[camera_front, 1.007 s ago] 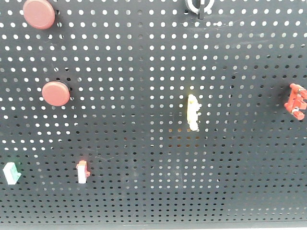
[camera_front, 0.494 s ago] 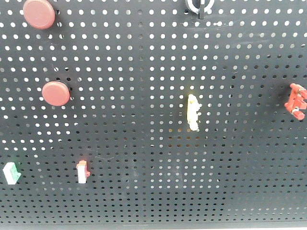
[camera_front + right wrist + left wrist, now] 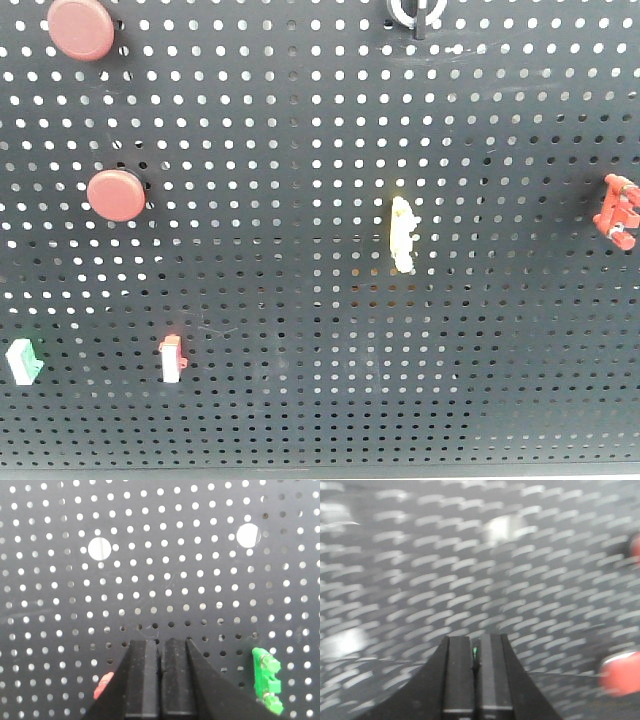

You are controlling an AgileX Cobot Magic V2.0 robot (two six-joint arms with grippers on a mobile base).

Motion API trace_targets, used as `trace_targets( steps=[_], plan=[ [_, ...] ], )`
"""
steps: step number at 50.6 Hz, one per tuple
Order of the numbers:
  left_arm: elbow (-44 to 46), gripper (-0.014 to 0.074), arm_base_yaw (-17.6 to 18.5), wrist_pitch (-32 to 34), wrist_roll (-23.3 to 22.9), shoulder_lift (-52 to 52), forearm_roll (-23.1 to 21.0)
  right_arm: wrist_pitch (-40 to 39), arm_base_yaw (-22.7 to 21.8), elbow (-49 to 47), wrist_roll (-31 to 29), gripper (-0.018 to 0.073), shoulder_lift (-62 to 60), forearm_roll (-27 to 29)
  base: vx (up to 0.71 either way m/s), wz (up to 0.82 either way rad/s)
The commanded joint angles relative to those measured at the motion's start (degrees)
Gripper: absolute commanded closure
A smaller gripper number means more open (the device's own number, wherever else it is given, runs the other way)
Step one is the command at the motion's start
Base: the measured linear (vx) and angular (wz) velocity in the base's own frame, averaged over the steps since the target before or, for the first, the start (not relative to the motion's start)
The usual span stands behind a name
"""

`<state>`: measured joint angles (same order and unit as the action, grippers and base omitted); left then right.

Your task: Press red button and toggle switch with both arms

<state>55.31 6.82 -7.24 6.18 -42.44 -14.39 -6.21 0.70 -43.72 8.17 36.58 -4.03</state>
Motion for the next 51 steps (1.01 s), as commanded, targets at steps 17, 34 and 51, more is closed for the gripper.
trace_targets(
  steps=[17,34,51],
  plan=[
    [15.9,0.0595,16.7,5.9,2.0,-12.9,-0.8,-4.8,-0.4,-1.8,-0.4,0.0563,0.3,-0.5,0.0,0.0],
    [18.5,0.0595,20.7,14.5,2.0,-18.8,-0.3,-4.8,-0.4,-1.8,-0.4,0.0563,0.3,-0.5,0.0,0.0],
    [18.5,0.0595,20.7,19.7,2.0,-24.3,-0.3,-4.8,-0.4,-1.8,-0.4,0.0563,0.3,-0.5,0.0,0.0]
  ],
)
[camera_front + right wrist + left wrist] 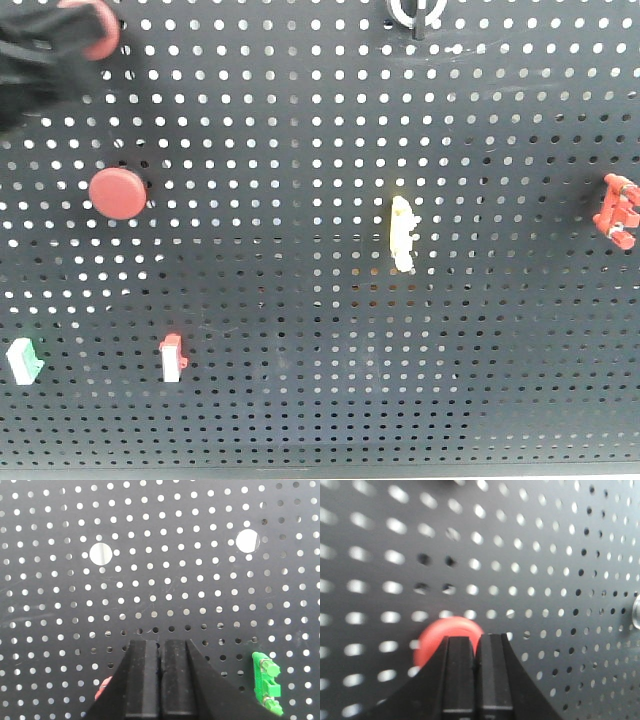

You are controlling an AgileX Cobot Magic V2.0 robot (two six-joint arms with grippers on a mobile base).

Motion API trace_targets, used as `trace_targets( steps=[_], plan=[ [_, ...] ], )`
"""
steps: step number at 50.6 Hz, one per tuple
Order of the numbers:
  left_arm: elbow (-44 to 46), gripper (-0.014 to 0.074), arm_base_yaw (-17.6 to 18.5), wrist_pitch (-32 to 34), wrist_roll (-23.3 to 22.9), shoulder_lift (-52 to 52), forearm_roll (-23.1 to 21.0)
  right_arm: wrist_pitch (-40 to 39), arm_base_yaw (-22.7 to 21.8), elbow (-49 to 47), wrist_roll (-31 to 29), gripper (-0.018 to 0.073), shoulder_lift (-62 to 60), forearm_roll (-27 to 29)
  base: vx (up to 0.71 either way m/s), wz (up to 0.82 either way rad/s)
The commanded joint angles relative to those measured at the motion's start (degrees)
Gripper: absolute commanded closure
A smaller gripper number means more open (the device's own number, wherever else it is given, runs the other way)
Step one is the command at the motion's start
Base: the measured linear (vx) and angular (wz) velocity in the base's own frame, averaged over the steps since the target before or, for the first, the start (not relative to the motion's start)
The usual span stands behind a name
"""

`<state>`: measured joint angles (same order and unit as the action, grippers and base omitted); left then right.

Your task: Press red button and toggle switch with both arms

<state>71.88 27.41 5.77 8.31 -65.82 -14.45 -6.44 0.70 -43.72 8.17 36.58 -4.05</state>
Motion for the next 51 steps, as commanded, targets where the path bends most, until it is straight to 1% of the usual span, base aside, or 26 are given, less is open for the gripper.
trace_targets(
  steps=[1,5,9,19,23,31,36,38,40,43,44,45,47,48,51],
  plan=[
    [2.0,0.0595,0.1,6.9,-0.2,-1.1,-0.2,-4.5,-0.4,-1.8,-0.4,0.0563,0.3,-0.4,0.0,0.0],
    [1.8,0.0595,0.1,6.8,-0.2,-1.1,-0.2,-4.5,-0.4,-1.8,-0.4,0.0563,0.3,-0.4,0.0,0.0],
    [1.8,0.0595,0.1,5.2,-0.2,-0.9,-0.2,-4.5,-0.4,-1.8,-0.4,0.0563,0.3,-0.4,0.0,0.0],
    [1.5,0.0595,0.1,-3.8,-0.2,2.7,-0.2,-5.5,-0.4,-1.8,0.0,0.0563,0.3,-0.4,0.0,0.0],
    [1.5,0.0595,0.1,-5.8,-0.2,4.8,0.0,-6.2,-0.2,-1.8,0.0,0.0563,0.3,-0.4,0.0,0.0],
    [1.5,0.0595,0.1,-6.2,0.2,9.2,3.1,-8.1,-0.2,-1.8,0.0,0.0563,1.0,-0.4,0.0,0.0],
    [1.5,0.0595,0.1,-7.7,0.2,11.2,4.9,-12.6,-0.2,-1.8,0.9,0.0563,2.0,-1.3,0.0,0.0],
    [1.5,0.0595,0.1,-8.5,0.2,12.0,4.9,-14.9,-0.2,-1.8,2.3,0.0563,2.5,-3.5,0.0,0.0],
    [1.5,0.0595,0.1,-9.6,0.2,12.6,4.9,-17.5,-0.2,-1.9,4.9,0.0563,2.9,-7.1,0.0,0.0],
    [1.5,0.0595,0.1,-10.9,0.2,13.2,4.9,-20.3,-0.2,-2.5,10.7,0.0563,3.6,-13.6,0.0,0.0],
    [1.5,0.0595,0.1,-11.2,0.2,13.4,4.9,-20.7,-0.2,-2.7,12.5,0.0563,3.9,-16.5,0.0,0.0],
    [1.5,0.0595,0.1,-11.5,0.2,13.4,4.9,-21.1,-0.2,-3.2,15.3,0.0563,4.2,-18.6,0.0,0.0],
    [1.5,0.0595,0.1,-12.1,0.2,13.6,4.9,-21.8,-0.2,-4.3,20.5,0.0563,5.0,-25.2,0.0,0.0],
    [1.5,0.0595,0.1,-12.3,0.2,13.6,4.9,-22.0,-0.2,-4.8,22.7,0.0563,5.3,-27.5,0.0,0.0],
    [1.5,0.0595,0.1,-12.6,0.2,13.6,4.9,-23.3,-0.2,-7.0,32.5,0.0563,6.9,-37.8,0.0,0.0]
  ],
)
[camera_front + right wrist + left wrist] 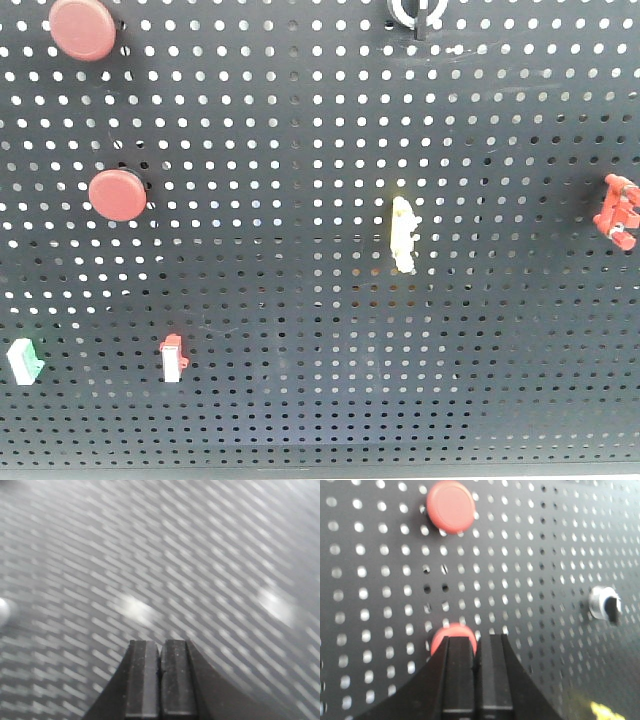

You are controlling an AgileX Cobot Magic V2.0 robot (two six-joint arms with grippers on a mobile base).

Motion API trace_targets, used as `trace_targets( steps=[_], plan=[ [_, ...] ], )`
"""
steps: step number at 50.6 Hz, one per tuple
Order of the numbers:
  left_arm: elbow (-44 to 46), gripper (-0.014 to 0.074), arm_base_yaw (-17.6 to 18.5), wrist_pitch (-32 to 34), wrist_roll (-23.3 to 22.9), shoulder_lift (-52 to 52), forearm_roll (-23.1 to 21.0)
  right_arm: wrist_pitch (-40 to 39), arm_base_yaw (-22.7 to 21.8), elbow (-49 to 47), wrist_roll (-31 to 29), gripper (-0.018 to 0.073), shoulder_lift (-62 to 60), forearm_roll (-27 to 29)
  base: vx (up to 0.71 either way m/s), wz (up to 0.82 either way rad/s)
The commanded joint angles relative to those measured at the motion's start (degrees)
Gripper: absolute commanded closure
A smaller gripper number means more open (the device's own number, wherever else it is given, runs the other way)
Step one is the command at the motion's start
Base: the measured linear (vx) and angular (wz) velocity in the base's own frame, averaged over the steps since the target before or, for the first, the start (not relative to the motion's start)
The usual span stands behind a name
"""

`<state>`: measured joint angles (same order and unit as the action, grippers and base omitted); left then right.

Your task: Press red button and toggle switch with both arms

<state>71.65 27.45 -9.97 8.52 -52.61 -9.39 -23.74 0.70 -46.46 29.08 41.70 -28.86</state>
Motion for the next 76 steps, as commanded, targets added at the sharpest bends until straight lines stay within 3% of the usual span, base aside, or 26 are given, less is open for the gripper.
trace_targets(
  steps=[1,9,16,21,25,30,34,42,48,54,76],
  plan=[
    [1.7,0.0595,0.0,3.2,0.0,0.5,-0.1,-6.5,-0.2,-5.2,14.9,0.0563,2.4,-16.3,0.0,0.0],
    [1.7,0.0595,0.0,3.3,0.0,0.4,-0.1,-13.0,-0.2,-14.0,35.2,0.0563,7.4,-36.8,0.0,0.0],
    [1.7,0.0595,0.0,3.3,0.0,0.3,-0.1,-16.4,-0.2,-21.1,47.8,0.0563,11.5,-44.3,0.0,0.0],
    [1.7,0.0595,0.0,3.3,0.0,0.3,-0.3,-18.4,-0.2,-23.6,50.2,0.0563,13.8,-45.3,0.0,0.0],
    [1.7,0.0595,0.0,3.3,0.0,0.3,-0.3,-18.4,2.1,-24.6,50.2,0.0563,15.3,-45.3,0.0,0.0],
    [1.7,0.0595,0.0,3.3,0.0,0.3,-0.3,-12.5,10.5,-24.7,48.7,0.0563,16.9,-45.8,0.0,0.0],
    [1.7,0.0595,0.0,3.3,0.0,0.3,-0.3,-2.3,21.1,-24.8,43.3,0.0563,18.7,-45.9,0.0,0.0],
    [1.7,0.0595,0.0,3.2,0.0,0.3,-0.3,23.7,36.2,-27.5,30.8,0.0563,21.1,-43.7,0.0,0.0],
    [1.7,0.0595,0.0,3.0,0.0,0.3,-0.3,30.3,43.3,-31.7,23.8,0.0563,24.0,-43.7,0.0,0.0],
    [1.7,0.0595,0.0,2.8,0.0,0.3,-0.3,34.4,46.5,-35.8,21.7,0.0563,28.1,-44.6,0.0,0.0],
    [1.7,0.0595,0.0,1.3,0.0,0.3,-0.3,45.6,46.5,-41.9,23.3,0.0563,32.2,-45.7,0.0,0.0]
  ],
)
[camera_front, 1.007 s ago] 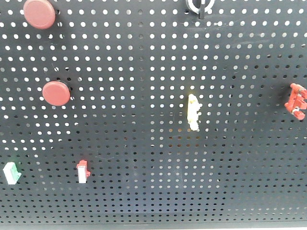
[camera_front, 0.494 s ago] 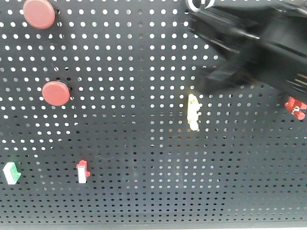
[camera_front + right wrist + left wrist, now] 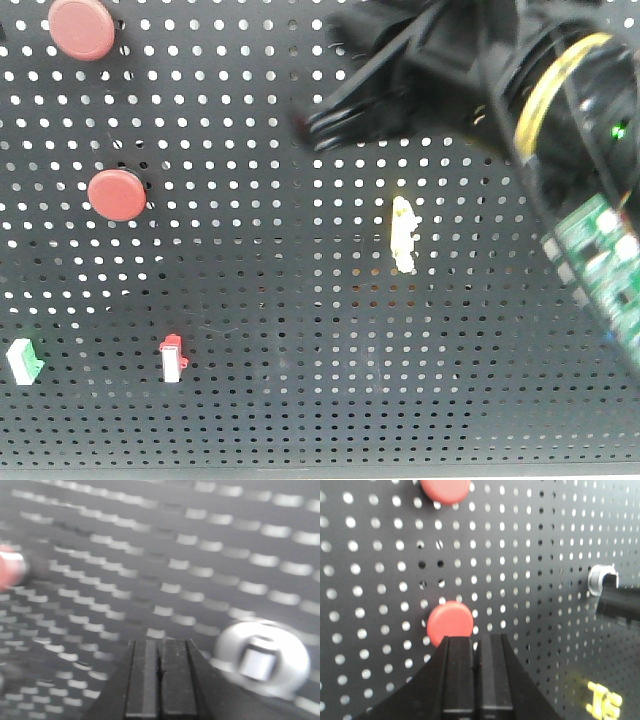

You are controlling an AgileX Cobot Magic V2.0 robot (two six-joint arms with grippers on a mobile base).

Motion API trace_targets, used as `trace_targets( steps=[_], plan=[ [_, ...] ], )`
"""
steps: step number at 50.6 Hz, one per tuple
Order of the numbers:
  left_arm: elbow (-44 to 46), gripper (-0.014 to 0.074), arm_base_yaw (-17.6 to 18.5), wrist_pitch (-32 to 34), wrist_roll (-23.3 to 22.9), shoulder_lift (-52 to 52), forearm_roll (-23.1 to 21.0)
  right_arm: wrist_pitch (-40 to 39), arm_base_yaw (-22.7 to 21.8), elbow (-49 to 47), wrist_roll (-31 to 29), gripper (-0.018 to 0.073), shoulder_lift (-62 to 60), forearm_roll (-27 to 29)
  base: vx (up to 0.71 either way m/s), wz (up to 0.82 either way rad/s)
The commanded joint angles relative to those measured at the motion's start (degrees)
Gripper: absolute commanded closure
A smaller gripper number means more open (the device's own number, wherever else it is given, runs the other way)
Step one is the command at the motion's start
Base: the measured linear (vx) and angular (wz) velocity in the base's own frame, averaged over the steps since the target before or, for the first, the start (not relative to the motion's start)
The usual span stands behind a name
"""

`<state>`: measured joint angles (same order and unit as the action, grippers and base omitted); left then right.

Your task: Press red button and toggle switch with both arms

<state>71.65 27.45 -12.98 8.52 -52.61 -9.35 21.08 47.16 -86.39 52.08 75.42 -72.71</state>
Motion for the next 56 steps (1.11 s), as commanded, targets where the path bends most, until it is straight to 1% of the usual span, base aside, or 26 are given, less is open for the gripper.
trace_targets(
  steps=[1,12,18,24,30,33,42,50,56],
  plan=[
    [1.7,0.0595,0.0,4.3,0.0,0.3,-0.3,0.9,0.0,-2.0,0.4,0.0563,-1.6,-1.8,0.0,0.0],
    [1.7,0.0595,0.0,4.2,0.0,0.3,-0.4,3.7,-0.6,-2.0,1.2,0.0563,-1.6,-1.8,0.0,0.0],
    [1.7,0.0595,0.0,4.1,0.0,0.3,-0.4,1.4,-1.9,-2.0,1.4,0.0563,-1.6,-1.8,0.0,0.0],
    [1.7,0.0595,0.0,4.1,0.0,0.3,-0.4,-0.2,-4.2,-2.0,2.8,0.0563,-1.6,-1.6,0.0,0.0],
    [1.7,0.0595,0.0,4.1,0.0,0.3,-0.4,-1.9,-5.7,-2.0,2.9,0.0563,-1.6,-0.6,0.0,0.0],
    [1.7,0.0595,0.0,4.1,0.0,0.3,-0.4,-1.8,-5.7,-2.0,2.7,0.0563,-1.6,-0.7,0.0,0.0],
    [1.7,0.0595,0.0,3.8,0.0,0.3,-0.4,2.1,-5.7,-2.0,0.9,0.0563,-1.6,-0.7,0.0,0.0],
    [1.7,0.0595,0.0,3.1,0.0,0.3,-0.4,0.1,-5.7,-2.0,0.5,0.0563,-1.6,-0.8,0.0,0.0],
    [1.7,0.0595,0.0,3.1,0.0,0.3,-0.4,3.8,-5.7,-2.0,0.1,0.0563,-1.9,-2.1,0.0,0.0]
  ],
)
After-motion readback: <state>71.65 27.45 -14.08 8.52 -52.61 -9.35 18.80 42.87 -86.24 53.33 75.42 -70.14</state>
